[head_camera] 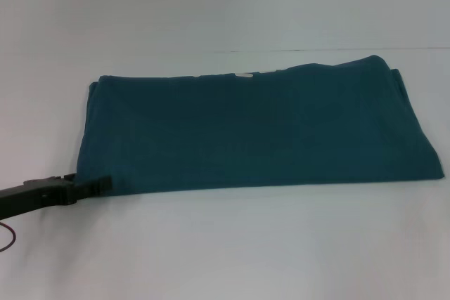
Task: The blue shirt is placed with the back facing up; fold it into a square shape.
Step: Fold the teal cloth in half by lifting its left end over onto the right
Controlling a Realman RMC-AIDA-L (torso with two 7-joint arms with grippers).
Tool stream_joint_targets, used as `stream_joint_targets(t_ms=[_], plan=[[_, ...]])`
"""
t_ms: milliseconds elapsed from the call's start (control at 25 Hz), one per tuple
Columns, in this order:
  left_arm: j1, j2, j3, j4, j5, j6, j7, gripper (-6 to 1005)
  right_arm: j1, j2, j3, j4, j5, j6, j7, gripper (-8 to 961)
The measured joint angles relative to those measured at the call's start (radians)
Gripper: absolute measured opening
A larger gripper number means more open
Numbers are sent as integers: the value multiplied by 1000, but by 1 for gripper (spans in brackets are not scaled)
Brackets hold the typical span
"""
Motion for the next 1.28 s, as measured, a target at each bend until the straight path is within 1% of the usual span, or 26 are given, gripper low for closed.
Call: stream_joint_targets(t_ms=[400,640,840,1160,1280], plan=[[-8,2,18,6,8,5,-1,878,0,2,0,2,2,1,-3,823],[-12,4,17,7,11,2,-1,675,0,4,0,2,2,2,-6,822],[-15,7,13,9,11,1,-3,442,-5,4,0,1,2,1,-7,822],[-20,9,11,9,11,1,-6,229,-11,4,0,1,0,2,-7,822],[-21,9,11,19,10,1,-9,122,-11,4,-8,2,-6,9,-4,822]])
